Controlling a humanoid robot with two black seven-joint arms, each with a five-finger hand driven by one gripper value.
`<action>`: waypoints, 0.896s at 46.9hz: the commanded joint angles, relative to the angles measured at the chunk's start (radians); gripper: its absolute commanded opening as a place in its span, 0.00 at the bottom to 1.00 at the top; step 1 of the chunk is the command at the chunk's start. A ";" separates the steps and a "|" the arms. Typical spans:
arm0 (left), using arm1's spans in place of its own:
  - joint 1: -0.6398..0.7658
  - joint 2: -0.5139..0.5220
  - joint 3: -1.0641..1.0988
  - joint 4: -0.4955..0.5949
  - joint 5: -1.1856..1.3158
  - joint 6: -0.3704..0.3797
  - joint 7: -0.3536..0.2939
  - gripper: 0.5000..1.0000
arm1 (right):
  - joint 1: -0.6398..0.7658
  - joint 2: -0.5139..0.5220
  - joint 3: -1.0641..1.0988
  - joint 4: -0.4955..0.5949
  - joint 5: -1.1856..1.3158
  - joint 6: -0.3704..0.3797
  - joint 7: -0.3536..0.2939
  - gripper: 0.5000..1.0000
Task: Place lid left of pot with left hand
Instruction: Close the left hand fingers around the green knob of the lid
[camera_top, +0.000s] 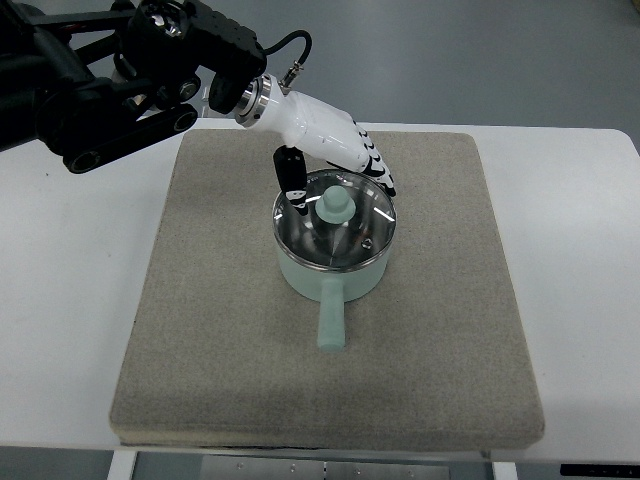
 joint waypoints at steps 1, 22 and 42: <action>0.001 0.001 0.000 0.003 0.005 0.000 0.000 0.80 | 0.000 0.000 0.000 0.000 0.000 0.000 0.000 0.84; 0.009 -0.001 -0.001 0.003 0.005 0.001 0.000 0.56 | 0.000 0.000 0.000 0.000 0.000 0.000 0.000 0.84; 0.009 -0.013 -0.007 0.023 0.002 0.029 0.000 0.37 | 0.000 0.000 0.000 0.000 0.000 0.000 0.000 0.84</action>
